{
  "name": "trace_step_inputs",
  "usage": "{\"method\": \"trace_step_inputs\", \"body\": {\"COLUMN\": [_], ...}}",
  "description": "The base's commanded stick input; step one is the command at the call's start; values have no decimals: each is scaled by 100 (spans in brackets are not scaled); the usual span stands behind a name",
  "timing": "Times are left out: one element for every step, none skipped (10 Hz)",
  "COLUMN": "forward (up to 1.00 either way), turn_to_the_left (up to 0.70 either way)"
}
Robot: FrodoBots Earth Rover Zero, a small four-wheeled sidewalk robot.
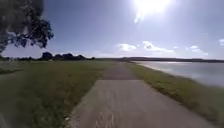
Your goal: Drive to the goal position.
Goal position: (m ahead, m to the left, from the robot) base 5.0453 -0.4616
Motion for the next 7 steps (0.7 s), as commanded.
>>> {"method": "trace_step_inputs", "body": {"forward": [70,70,70,70,70,70,70], "turn_to_the_left": [5,5,5,5,5,5,5]}}
